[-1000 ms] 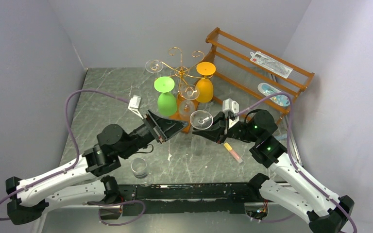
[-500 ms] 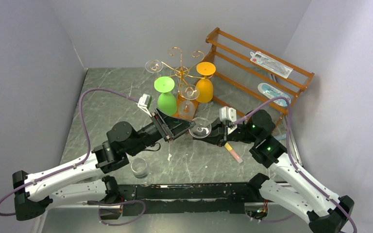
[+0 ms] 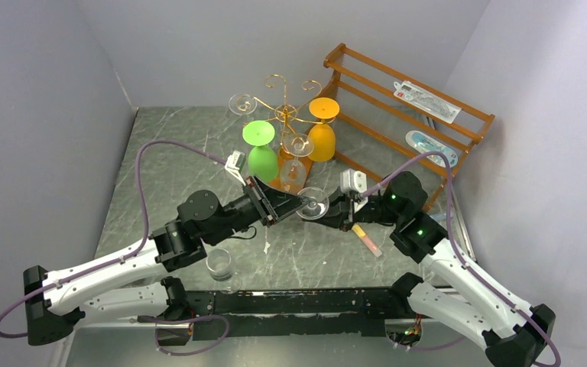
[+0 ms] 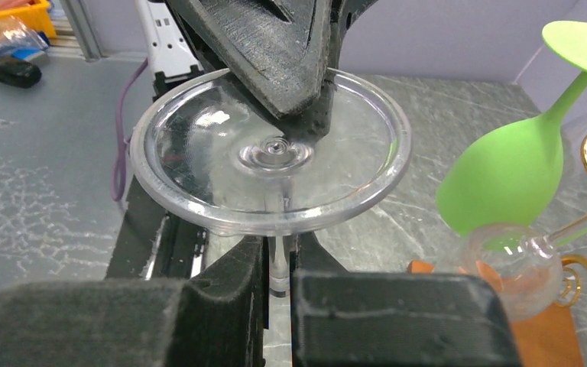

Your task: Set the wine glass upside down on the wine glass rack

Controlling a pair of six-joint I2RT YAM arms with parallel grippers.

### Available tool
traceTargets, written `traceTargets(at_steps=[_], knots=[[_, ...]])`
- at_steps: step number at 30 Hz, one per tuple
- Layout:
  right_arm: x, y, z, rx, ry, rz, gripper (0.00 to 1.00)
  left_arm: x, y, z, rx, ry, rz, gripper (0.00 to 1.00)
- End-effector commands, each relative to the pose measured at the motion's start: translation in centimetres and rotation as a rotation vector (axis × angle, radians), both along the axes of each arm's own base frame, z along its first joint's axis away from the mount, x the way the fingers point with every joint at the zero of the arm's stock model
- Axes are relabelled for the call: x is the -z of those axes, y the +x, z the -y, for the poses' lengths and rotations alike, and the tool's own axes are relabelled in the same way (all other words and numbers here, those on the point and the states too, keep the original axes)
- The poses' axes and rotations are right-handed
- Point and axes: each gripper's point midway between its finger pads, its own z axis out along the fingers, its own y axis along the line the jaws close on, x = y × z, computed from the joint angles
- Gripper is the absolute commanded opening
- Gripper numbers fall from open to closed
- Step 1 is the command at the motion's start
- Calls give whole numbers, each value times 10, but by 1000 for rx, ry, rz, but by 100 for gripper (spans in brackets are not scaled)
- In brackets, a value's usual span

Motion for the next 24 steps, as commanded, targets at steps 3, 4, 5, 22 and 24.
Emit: traceTargets(at_steps=[3, 4, 5, 22, 24], knots=[[-5, -2, 0, 3, 32, 22, 3, -4, 6, -11, -53, 53, 64, 5], [-7, -2, 1, 11, 43, 10, 11, -8, 9, -15, -78, 59, 82, 5], [-8, -2, 2, 22, 53, -2, 25, -9, 13, -19, -109, 78, 92, 5], [-10, 6, 14, 160, 98, -94, 63, 66, 48, -168, -637, 529, -8, 5], [-12, 5, 15, 161, 113, -101, 63, 56, 52, -184, -702, 544, 23, 5]])
